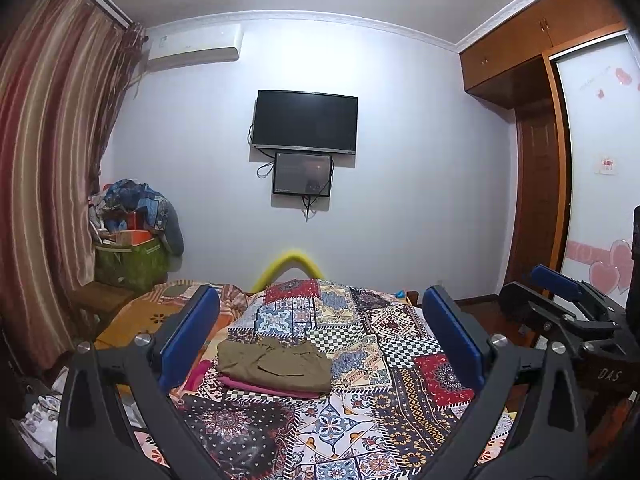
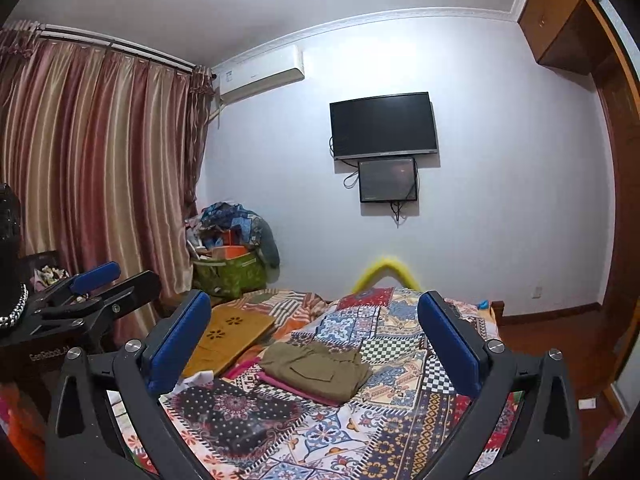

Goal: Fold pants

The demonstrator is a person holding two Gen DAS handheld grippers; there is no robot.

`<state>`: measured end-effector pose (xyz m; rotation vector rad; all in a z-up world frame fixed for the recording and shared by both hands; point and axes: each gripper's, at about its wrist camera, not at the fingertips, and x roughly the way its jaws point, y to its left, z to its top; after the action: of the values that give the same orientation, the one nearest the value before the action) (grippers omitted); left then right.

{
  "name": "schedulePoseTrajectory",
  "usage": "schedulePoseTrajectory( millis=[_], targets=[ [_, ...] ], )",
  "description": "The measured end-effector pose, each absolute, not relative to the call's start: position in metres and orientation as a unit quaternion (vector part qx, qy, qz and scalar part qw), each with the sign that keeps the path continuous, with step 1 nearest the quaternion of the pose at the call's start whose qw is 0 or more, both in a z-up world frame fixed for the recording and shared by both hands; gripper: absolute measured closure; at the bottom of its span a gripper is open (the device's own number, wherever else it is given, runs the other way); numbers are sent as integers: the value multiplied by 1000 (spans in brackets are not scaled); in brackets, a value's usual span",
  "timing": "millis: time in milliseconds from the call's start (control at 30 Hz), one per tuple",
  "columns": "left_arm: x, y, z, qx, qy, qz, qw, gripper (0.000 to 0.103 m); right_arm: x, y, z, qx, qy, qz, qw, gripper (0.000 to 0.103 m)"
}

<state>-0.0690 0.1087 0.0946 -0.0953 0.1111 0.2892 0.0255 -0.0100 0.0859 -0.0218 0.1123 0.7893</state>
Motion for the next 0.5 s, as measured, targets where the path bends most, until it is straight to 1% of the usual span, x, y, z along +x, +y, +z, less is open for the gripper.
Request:
schedulePoseTrajectory(
  millis=[500],
  targets=[
    [-61, 116, 90, -60, 65, 139, 986, 0, 22, -13, 83, -11, 54, 378, 924, 0]
  ],
)
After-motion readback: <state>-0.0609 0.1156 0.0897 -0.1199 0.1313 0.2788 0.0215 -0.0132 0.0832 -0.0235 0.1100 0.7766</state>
